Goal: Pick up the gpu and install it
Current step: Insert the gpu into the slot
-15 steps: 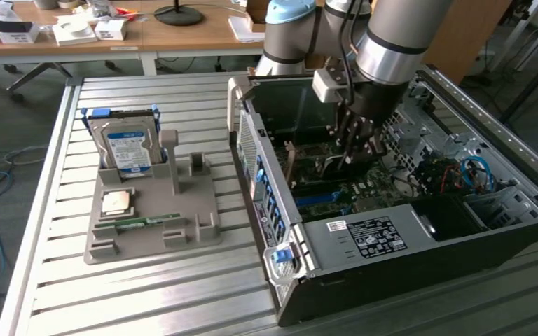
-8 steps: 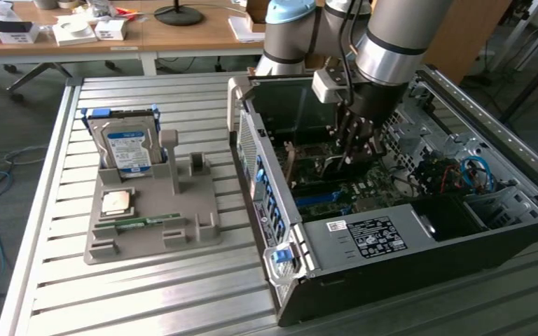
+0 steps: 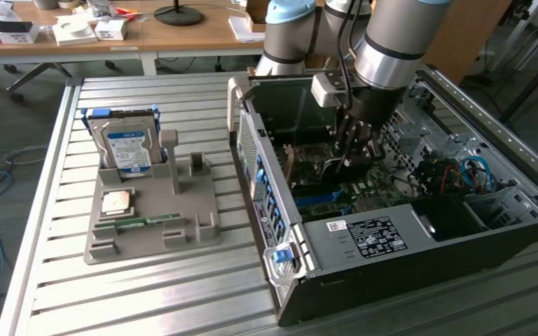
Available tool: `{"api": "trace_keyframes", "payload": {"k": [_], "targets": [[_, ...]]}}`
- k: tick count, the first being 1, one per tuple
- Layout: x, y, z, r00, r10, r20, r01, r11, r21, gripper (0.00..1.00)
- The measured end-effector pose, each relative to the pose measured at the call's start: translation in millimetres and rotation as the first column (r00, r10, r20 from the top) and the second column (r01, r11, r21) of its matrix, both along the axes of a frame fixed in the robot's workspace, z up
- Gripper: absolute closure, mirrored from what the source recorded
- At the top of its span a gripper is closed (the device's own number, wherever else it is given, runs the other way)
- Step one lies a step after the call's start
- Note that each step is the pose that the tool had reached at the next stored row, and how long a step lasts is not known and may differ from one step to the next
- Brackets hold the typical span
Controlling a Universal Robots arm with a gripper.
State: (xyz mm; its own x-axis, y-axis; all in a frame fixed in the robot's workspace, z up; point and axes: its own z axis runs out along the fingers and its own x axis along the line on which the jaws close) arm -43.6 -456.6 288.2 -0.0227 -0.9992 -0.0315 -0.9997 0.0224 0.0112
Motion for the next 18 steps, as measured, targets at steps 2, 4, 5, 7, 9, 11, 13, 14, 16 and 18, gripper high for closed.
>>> {"api": "trace_keyframes", "payload": {"k": [2,4,5,7,9,11,13,14,16,18], "targets": [[0.0,0.0,-1.4,1.0000,0.000,-0.0001,0.000,1.0000,-0.0001,0.74],[0.0,0.0,-1.5,1.0000,0.000,-0.0001,0.000,1.0000,-0.0002,0.74],[0.0,0.0,-1.6,1.0000,0.000,0.0000,0.000,1.0000,0.0000,0.74],[0.0,0.0,-1.7,1.0000,0.000,0.0000,0.000,1.0000,-0.0001,0.74],[0.0,0.0,-2.5,1.0000,0.000,0.0001,0.000,1.0000,0.0003,0.74],[0.0,0.0,-3.3,1.0000,0.000,0.0000,0.000,1.0000,0.0000,0.74],[0.0,0.0,-4.4,1.0000,0.000,0.0000,0.000,1.0000,0.0001,0.74],[0.0,0.0,-5.0,1.0000,0.000,0.0000,0.000,1.0000,0.0000,0.74],[0.0,0.0,-5.9,1.0000,0.000,-0.0001,0.000,1.0000,-0.0001,0.74],[0.0,0.0,-6.0,1.0000,0.000,-0.0001,0.000,1.0000,-0.0003,0.74]]}}
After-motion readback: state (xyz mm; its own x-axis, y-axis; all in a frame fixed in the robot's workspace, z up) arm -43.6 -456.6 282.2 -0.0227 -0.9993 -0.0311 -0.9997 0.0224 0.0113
